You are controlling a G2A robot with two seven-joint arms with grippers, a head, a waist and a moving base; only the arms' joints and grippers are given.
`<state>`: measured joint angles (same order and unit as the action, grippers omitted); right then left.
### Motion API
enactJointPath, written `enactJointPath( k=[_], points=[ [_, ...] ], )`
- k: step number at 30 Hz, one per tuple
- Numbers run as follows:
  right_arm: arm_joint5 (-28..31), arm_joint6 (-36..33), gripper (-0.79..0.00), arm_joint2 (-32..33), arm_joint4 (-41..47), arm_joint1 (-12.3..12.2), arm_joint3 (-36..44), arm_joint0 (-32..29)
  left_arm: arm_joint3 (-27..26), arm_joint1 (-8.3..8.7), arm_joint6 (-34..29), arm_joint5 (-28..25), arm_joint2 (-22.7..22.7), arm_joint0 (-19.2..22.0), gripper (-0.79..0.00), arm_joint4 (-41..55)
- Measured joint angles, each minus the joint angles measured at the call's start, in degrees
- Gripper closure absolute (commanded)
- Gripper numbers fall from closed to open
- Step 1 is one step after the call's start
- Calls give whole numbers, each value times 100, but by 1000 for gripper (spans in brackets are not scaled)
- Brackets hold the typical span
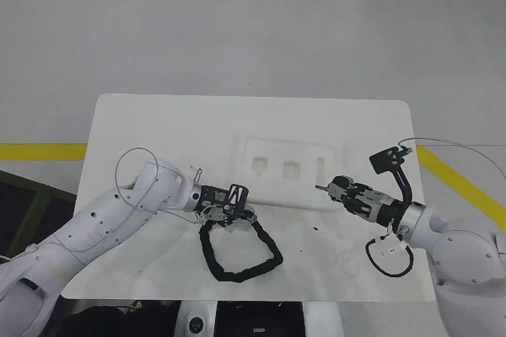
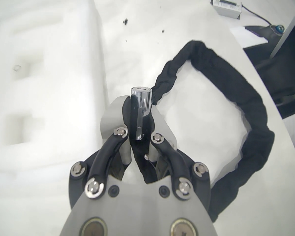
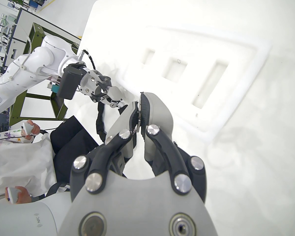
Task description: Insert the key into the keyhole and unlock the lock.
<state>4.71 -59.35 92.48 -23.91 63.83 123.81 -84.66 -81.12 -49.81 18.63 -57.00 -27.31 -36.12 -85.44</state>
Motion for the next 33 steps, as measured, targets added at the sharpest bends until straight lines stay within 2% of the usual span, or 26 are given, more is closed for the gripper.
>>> enactJointPath(
  k=[5,9,12,17,23,33],
  points=[
    [61,-71,0,-420,28,-5,23,44,-164,188,839,448,-305,-362,0,-338],
    [-188,-230,0,-883,66,2,-1,195,-220,322,1435,865,-551,-708,0,-459],
    [-387,-288,0,-1235,129,17,-12,297,-265,383,1609,1121,-693,-928,0,-474],
    [-815,-95,0,-1631,72,44,-11,416,-424,417,1471,1450,-849,-1231,0,-343],
    [-1225,362,0,-2053,-133,85,51,509,-728,399,907,1713,-997,-1475,0,-67],
    [-1560,331,0,-2400,-381,90,90,665,-915,367,310,1840,-1249,-1763,0,334]
  ],
)
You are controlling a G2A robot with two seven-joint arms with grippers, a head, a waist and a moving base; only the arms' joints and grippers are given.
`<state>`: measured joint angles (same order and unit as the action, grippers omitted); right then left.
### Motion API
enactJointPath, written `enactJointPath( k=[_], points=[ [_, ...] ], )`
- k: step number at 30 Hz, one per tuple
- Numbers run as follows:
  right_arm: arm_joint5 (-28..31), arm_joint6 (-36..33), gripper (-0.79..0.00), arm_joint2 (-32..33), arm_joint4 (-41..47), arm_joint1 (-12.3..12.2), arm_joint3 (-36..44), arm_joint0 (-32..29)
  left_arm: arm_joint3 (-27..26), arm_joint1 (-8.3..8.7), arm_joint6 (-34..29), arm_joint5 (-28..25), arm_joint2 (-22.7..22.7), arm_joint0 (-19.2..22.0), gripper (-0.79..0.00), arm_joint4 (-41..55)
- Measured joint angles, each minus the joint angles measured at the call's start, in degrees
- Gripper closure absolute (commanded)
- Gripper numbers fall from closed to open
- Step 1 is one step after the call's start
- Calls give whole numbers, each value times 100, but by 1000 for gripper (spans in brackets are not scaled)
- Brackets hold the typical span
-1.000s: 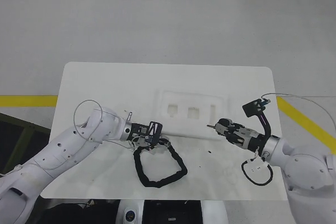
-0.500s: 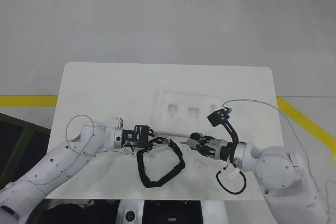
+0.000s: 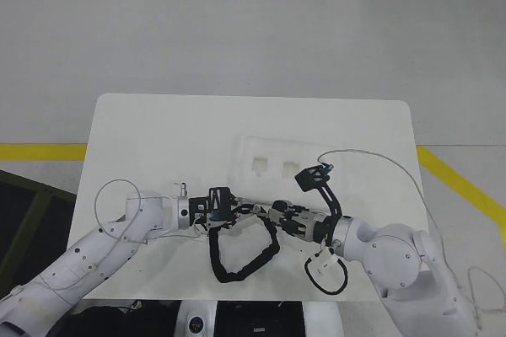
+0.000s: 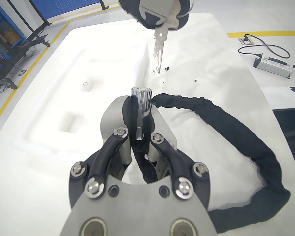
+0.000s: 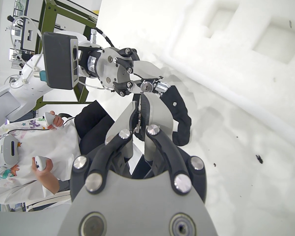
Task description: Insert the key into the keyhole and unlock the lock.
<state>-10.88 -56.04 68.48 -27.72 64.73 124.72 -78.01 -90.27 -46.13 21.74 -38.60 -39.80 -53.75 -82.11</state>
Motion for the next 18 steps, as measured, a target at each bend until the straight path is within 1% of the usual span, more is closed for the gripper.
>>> enactJointPath(
  k=[9,18],
  points=[
    [-123,129,0,-115,-32,7,-142,123,-3,-65,-39,-102,-74,-49,0,-105],
    [-185,12,0,-158,-86,-8,-167,227,-1,-65,-35,-101,-75,-50,0,-106]
  ],
)
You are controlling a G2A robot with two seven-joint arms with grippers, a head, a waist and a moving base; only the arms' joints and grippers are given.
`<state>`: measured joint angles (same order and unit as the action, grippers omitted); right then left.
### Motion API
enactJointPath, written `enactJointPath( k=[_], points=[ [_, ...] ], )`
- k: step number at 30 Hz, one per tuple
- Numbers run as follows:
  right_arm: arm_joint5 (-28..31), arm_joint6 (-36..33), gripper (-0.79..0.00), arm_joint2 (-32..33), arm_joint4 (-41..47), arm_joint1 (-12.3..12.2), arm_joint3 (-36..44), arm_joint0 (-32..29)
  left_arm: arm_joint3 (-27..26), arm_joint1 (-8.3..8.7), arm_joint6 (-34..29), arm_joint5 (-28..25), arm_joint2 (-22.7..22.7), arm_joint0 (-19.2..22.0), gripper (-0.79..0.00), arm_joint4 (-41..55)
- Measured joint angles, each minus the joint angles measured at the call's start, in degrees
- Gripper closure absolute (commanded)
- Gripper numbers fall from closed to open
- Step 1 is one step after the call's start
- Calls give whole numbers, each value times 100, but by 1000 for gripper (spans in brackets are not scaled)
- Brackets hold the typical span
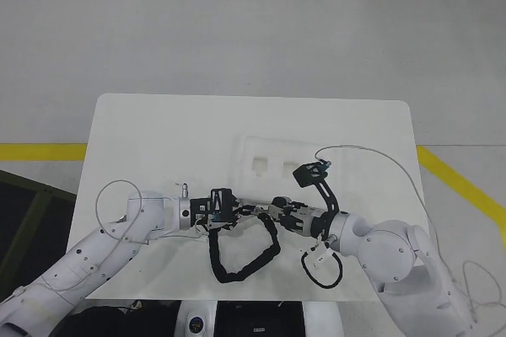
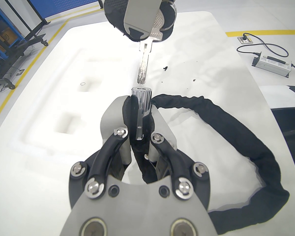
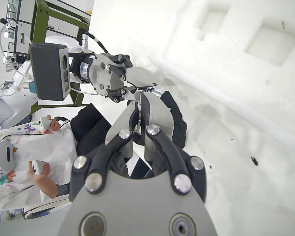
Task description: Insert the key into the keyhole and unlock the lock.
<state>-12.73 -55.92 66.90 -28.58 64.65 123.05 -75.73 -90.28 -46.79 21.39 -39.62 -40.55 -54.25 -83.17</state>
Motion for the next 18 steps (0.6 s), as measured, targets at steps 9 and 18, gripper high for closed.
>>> enactJointPath(
  k=[9,18],
  points=[
    [-17,25,0,-3,63,-11,-37,26,0,0,0,0,0,0,0,0],
    [-23,26,0,-73,91,-16,-82,71,0,0,0,0,0,0,0,0]
  ],
)
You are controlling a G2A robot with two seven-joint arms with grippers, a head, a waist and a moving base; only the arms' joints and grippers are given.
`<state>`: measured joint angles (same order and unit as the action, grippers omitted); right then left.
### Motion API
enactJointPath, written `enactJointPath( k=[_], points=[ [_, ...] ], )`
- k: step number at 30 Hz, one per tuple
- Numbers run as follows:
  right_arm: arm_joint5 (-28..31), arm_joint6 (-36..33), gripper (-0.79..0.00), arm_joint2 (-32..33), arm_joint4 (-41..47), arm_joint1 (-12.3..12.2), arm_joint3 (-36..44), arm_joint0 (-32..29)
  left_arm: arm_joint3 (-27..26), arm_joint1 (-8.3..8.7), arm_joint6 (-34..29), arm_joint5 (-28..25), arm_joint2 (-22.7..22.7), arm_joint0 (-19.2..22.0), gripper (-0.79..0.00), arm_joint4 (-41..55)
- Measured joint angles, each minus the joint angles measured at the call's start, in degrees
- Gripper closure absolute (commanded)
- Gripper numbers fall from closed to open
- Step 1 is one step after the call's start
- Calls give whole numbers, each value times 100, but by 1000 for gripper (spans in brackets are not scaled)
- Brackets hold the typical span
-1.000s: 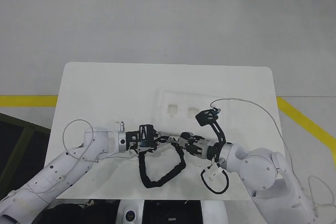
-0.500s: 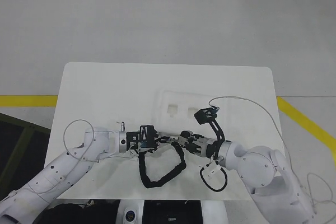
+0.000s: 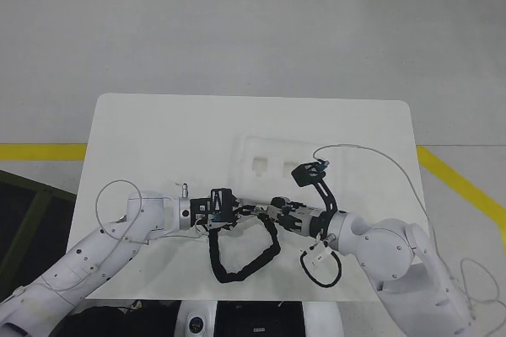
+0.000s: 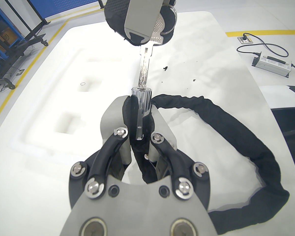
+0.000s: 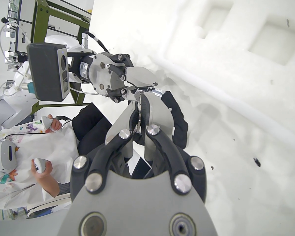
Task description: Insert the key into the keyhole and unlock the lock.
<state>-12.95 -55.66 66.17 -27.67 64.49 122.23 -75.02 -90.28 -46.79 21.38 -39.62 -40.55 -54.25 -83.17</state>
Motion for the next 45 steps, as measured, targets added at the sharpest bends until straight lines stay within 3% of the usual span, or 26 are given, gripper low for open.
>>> enactJointPath(
  k=[45],
  points=[
    [-517,-60,0,-787,-757,66,-122,574,0,0,0,0,0,0,0,0]
  ],
)
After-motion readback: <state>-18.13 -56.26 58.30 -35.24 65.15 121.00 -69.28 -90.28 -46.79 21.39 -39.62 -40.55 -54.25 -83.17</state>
